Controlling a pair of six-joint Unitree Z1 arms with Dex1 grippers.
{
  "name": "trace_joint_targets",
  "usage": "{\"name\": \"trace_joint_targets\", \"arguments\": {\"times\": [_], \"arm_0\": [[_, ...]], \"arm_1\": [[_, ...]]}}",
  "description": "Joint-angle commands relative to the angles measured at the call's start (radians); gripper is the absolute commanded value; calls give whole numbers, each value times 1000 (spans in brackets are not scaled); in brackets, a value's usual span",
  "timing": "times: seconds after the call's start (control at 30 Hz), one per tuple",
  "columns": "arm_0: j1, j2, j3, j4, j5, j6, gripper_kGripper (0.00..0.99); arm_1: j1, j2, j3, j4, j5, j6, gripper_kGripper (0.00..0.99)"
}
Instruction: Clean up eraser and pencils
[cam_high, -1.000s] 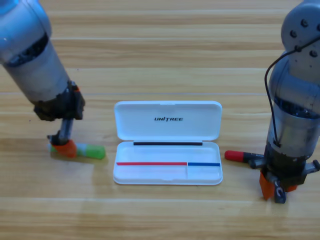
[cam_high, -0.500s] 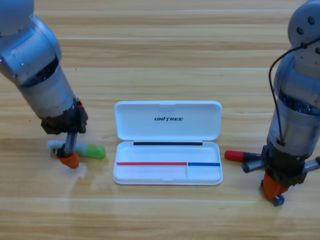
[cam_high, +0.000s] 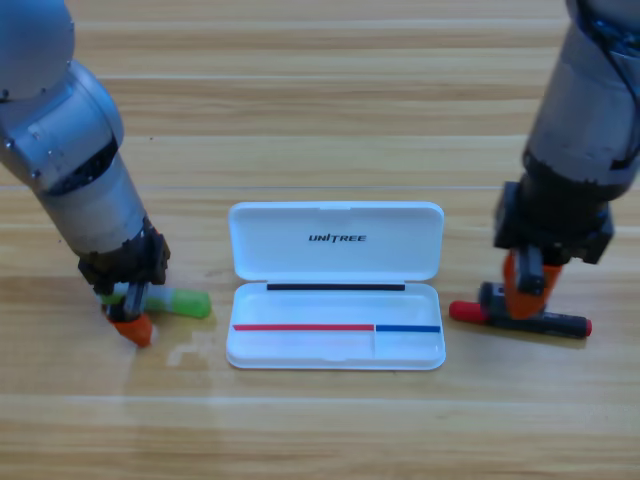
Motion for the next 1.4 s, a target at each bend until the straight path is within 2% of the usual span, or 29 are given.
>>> {"name": "trace_joint_targets", "arguments": {"times": [0.03,0.17,0.27,0.47,1.13,1.27,1.33,1.4], "arm_0": [[24,39,27,-10,1,39,598],[23,32,27,-10,-1,65,319],[23,18,21,-10,4,71,0],[23,-33,16,-7,32,53,0],[23,-191,-94,213,47,31,0],[23,-209,-135,256,52,24,0],[23,-211,-152,277,53,19,0],[23,-215,-160,288,55,17,0]], "arm_1": [[64,198,-68,20,13,-94,0],[78,267,-136,20,5,-131,0],[84,317,-194,20,-18,-137,0],[89,383,-269,20,-49,-139,0],[89,403,-281,20,-73,-137,0],[89,399,-274,20,-76,-136,230],[89,396,-271,20,-76,-134,417],[89,390,-269,20,-76,-134,555]]}}
